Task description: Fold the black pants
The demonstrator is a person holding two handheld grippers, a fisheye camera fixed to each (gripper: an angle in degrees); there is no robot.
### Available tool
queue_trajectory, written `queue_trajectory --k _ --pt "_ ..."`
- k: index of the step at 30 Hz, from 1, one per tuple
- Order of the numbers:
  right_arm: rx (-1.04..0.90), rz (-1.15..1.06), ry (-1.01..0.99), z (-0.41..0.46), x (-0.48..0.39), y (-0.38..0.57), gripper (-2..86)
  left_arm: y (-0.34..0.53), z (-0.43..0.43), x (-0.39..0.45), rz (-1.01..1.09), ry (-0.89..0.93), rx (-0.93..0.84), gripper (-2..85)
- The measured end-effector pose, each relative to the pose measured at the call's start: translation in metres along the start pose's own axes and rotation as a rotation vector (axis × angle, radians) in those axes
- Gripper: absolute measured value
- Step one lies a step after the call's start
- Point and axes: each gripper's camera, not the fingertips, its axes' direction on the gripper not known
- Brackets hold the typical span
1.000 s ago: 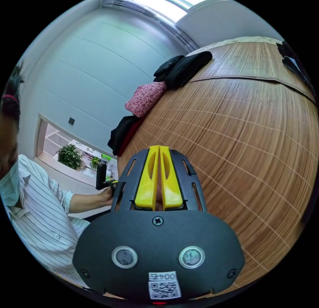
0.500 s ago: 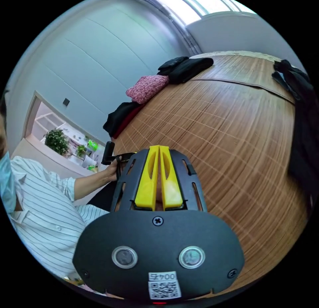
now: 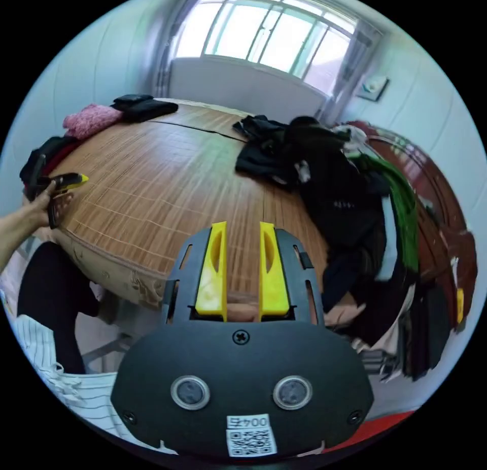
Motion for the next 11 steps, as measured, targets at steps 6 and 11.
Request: queue_trajectory --k 6,11 --pt "0.021 0.315 -0.066 -0.083 0.081 0.085 1.1 0.132 0.082 0.143 0.308 -0.349 -0.045 0.4" --pt "0.223 0.413 -0.057 -0.172 0.11 0.15 5.3 0.24 0.164 0.215 0.499 -0.618 0.002 0.5"
